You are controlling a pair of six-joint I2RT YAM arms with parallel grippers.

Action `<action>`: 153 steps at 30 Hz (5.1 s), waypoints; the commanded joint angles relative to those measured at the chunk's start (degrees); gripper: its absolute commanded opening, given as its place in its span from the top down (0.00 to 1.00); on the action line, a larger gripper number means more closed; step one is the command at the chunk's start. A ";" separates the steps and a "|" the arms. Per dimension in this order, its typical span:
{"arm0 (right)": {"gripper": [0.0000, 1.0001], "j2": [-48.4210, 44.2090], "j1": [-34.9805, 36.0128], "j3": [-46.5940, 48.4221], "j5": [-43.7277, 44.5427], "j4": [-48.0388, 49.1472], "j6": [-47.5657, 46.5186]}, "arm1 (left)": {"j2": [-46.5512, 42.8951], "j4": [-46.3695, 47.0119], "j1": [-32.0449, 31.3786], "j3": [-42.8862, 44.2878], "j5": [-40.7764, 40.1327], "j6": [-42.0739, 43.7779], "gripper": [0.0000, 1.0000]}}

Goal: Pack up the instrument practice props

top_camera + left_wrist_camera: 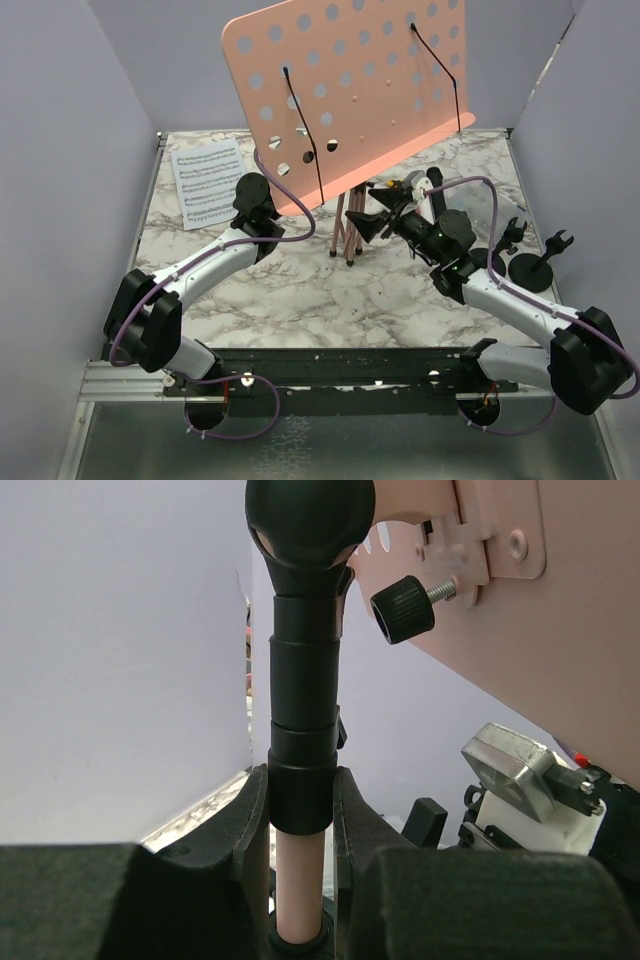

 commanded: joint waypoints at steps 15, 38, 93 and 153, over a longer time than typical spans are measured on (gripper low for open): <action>0.15 15.68 4.73 2.64 11.81 17.81 1.44 | -1.18 -1.68 -1.68 1.12 -3.81 -5.01 1.00; 0.86 18.41 10.10 7.03 10.75 15.52 7.60 | -7.18 -18.41 -3.01 6.65 -17.03 5.90 1.00; 0.98 50.82 17.20 21.19 30.87 7.02 44.95 | 24.24 -48.64 9.64 11.24 -4.76 9.66 1.00; 0.00 -37.88 17.51 -10.00 78.44 -25.73 -12.95 | -22.87 -64.22 13.86 -6.34 -38.64 6.10 0.01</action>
